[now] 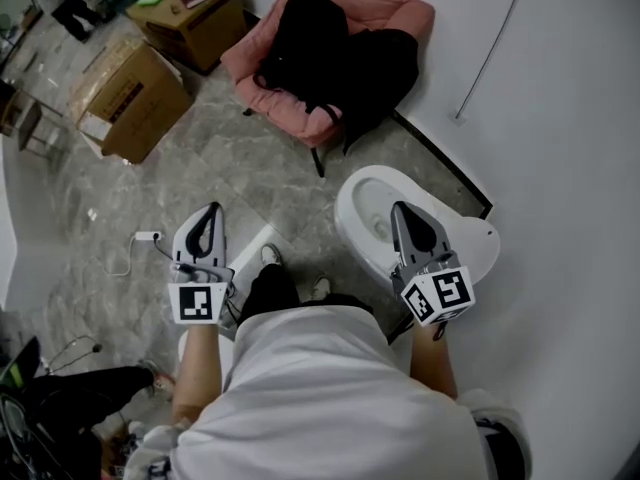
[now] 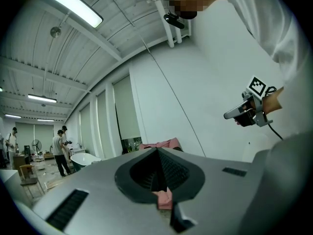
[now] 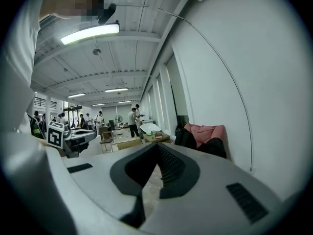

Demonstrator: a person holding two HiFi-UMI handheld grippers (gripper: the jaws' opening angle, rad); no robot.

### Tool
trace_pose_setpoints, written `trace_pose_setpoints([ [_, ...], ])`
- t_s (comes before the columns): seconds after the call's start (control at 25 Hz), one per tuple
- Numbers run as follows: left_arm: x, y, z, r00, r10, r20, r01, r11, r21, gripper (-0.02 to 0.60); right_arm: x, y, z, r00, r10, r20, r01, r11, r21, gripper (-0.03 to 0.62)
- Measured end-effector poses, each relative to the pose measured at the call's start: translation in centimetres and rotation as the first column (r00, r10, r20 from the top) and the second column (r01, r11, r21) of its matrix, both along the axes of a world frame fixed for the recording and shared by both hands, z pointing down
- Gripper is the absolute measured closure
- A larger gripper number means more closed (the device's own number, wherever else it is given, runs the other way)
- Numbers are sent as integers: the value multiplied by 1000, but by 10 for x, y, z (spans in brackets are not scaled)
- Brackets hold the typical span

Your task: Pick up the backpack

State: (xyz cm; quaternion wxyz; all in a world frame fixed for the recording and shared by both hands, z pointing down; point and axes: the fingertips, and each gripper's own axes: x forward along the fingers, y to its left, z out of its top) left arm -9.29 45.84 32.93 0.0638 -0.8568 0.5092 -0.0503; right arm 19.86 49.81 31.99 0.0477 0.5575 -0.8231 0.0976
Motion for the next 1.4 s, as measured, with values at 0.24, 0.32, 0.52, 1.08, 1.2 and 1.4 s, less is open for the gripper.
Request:
trace_pose_setpoints([
  [0.24,-1,-66,44,999,44,-19,-45,997,-70,566,-15,-57,24,999,-7,-35,6,999,-44,572],
  [0.32,-5,-102,51,997,66,-27,-68,996,-65,566,-27,-87,31,999,-6,-42,3,998,-61,572],
  [0.52,-29,-198,60,995,90,-47,-94,992,-89,566,-66,-175,37,997,-11,-80,4,997,-83,572],
  [1.08,-78,-363,44,968,210,-136,-218,975,-42,566,-149,-332,-15,996,32,-88,-39,996,-76,573],
  [1.2,-74,-370,37,961,246,-130,-247,969,9,566,-159,-352,-22,997,16,-75,-20,998,-64,573],
  [1.4,-54,-365,38,941,322,-103,-322,946,15,566,-174,-381,-20,997,-10,-74,6,999,-46,572],
])
